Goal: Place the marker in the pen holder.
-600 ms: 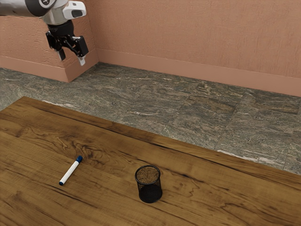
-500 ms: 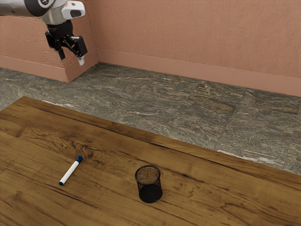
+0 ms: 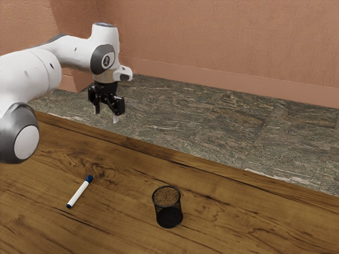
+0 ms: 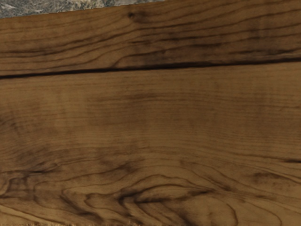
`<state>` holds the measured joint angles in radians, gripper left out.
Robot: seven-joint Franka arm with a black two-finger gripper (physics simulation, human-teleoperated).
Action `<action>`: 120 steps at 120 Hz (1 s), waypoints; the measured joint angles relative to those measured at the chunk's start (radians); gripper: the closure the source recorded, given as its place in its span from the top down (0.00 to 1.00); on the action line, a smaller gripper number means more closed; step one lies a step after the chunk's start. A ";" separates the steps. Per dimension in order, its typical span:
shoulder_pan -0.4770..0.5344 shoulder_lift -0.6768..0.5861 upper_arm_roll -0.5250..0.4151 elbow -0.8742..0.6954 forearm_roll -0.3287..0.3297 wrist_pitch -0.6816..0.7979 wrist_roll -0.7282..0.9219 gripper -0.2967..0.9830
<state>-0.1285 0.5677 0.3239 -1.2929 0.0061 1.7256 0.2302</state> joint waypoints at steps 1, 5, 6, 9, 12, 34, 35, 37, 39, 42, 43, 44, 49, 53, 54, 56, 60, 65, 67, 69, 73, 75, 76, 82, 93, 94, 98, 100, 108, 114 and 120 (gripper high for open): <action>0.006 0.002 0.000 -0.004 -0.007 0.001 0.001 0.75; 0.031 0.008 -0.001 -0.023 -0.033 0.007 0.004 0.75; 0.037 0.009 -0.001 -0.028 -0.039 0.008 0.005 0.75; 0.053 0.012 -0.001 -0.042 -0.055 0.011 0.009 0.75; 0.064 0.013 -0.002 -0.057 -0.068 0.016 0.014 0.75; 0.095 0.011 0.008 -0.175 -0.111 0.084 0.068 0.75; 0.095 0.011 0.009 -0.179 -0.112 0.086 0.071 0.75; 0.094 0.011 0.011 -0.187 -0.114 0.091 0.076 0.75; 0.092 0.012 0.014 -0.197 -0.115 0.096 0.081 0.75; 0.090 0.008 0.019 -0.221 -0.117 0.106 0.089 0.75; 0.090 0.006 0.020 -0.230 -0.117 0.110 0.091 0.75; 0.090 0.004 0.021 -0.240 -0.118 0.115 0.094 0.75; 0.088 -0.012 0.024 -0.294 -0.119 0.139 0.105 0.75; 0.085 -0.035 0.025 -0.348 -0.118 0.162 0.113 0.75; 0.085 -0.042 0.025 -0.363 -0.118 0.169 0.116 0.75; 0.084 -0.054 0.025 -0.391 -0.117 0.182 0.120 0.75; 0.077 -0.073 0.025 -0.440 -0.116 0.210 0.127 0.75; 0.072 -0.088 0.026 -0.495 -0.115 0.247 0.136 0.75; 0.069 -0.092 0.026 -0.511 -0.114 0.262 0.140 0.75; 0.066 -0.096 0.026 -0.525 -0.114 0.275 0.143 0.75; 0.060 -0.101 0.026 -0.546 -0.113 0.299 0.150 0.75; 0.058 -0.103 0.026 -0.555 -0.112 0.310 0.153 0.75; 0.057 -0.104 0.026 -0.559 -0.112 0.315 0.154 0.75; 0.048 -0.116 0.029 -0.586 -0.111 0.343 0.163 0.75; 0.039 -0.158 0.032 -0.660 -0.109 0.400 0.177 0.75; 0.038 -0.160 0.032 -0.665 -0.109 0.404 0.178 0.75; 0.035 -0.168 0.033 -0.679 -0.107 0.419 0.183 0.75; 0.033 -0.171 0.033 -0.686 -0.105 0.427 0.185 0.75; 0.023 -0.177 0.033 -0.709 -0.097 0.455 0.193 0.75; 0.020 -0.177 0.033 -0.721 -0.092 0.473 0.198 0.75; 0.019 -0.177 0.033 -0.735 -0.088 0.487 0.203 0.75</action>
<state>-0.1098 0.3904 0.3573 -2.0278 -0.0823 2.2128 0.4337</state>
